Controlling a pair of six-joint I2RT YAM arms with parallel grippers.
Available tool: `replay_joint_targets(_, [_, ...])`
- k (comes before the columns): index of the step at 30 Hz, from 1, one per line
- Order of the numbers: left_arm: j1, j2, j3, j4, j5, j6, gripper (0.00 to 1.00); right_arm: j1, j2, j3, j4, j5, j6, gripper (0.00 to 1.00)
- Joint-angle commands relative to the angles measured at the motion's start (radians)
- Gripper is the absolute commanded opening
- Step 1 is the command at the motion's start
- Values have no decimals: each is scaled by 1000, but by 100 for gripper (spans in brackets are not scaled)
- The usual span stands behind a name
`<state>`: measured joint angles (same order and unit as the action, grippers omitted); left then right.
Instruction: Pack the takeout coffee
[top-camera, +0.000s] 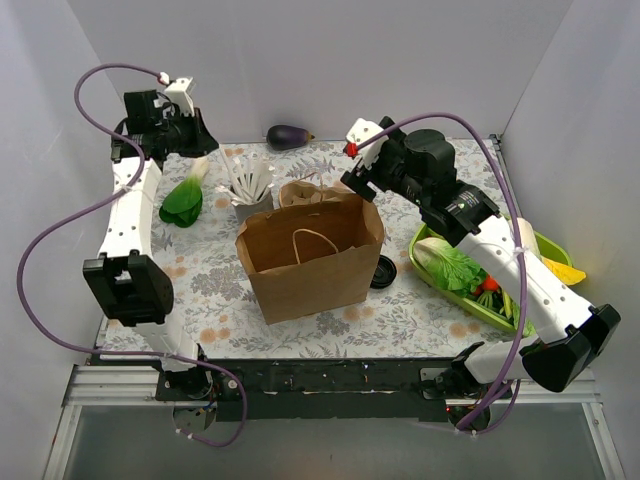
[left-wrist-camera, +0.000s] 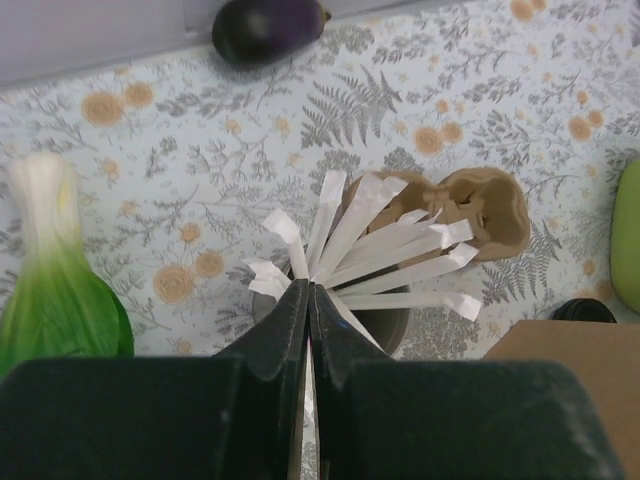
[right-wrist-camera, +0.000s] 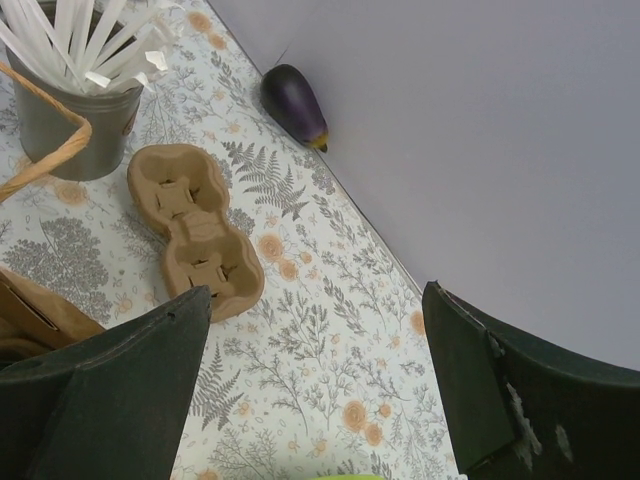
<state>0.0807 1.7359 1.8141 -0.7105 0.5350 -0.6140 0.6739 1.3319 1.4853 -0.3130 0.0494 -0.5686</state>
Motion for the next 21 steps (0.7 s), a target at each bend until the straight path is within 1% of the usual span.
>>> replay_joint_targets(1, [2,-154,115,2,43,43,0,-4,-30,3,40,1,13,93])
replay_joint_targets(6, [2,-239,134,-14,51,63,0,-4,-33,21,28,-2,24,93])
replay_joint_targets(15, [4,-473,106,2,83,69,0,-5,-71,1,20,70,-27,93])
replay_joint_targets(17, [2,-522,116,-18,94,71,0,-5,-68,-8,9,89,-36,93])
replay_joint_targets(21, [2,-598,183,-84,105,83,0,-10,-74,-46,-12,109,-69,93])
